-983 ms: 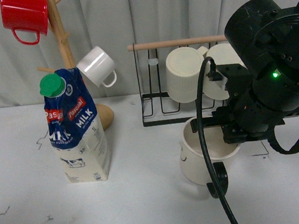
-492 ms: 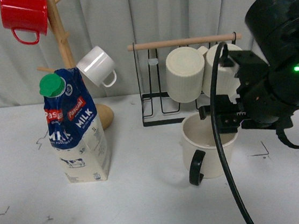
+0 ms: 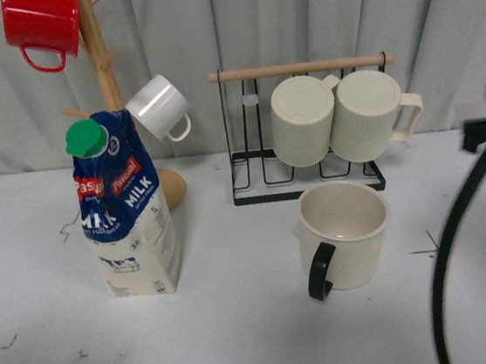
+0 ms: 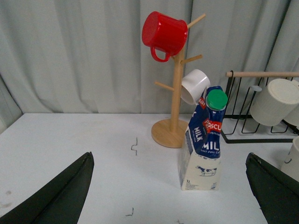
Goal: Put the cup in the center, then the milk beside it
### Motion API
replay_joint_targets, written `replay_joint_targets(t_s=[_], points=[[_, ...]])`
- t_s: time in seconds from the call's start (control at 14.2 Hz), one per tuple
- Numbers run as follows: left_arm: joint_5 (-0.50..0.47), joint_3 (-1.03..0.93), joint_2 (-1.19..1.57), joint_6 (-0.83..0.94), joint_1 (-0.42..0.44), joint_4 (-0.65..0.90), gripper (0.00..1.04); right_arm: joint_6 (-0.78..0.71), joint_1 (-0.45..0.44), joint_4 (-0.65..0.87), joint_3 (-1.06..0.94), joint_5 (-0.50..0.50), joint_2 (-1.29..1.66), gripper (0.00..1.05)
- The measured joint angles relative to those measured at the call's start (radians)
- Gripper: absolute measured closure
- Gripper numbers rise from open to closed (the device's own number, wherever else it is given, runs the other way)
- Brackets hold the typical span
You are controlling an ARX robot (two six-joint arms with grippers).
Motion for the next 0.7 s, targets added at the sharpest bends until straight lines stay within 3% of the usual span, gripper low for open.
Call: replay_joint_targets(t_s=[0.07, 0.21, 0.56, 0.7], points=[[0.003, 0.0, 0.0, 0.0, 0.0, 0.0, 0.07, -0.005, -0.024, 0.103, -0.054, -0.021, -0.084, 0.75], [0.002, 0.0, 0.0, 0.0, 0.0, 0.0, 0.07, -0.016, -0.051, 0.066, -0.188, -0.071, -0.169, 1.02], [0.002, 0.0, 0.0, 0.0, 0.0, 0.001, 0.07, -0.021, -0.132, -0.079, -0.372, -0.145, -0.508, 1.03], [0.002, 0.0, 0.0, 0.0, 0.0, 0.0, 0.07, -0.021, -0.214, -0.164, -0.407, -0.213, -0.639, 1.03]])
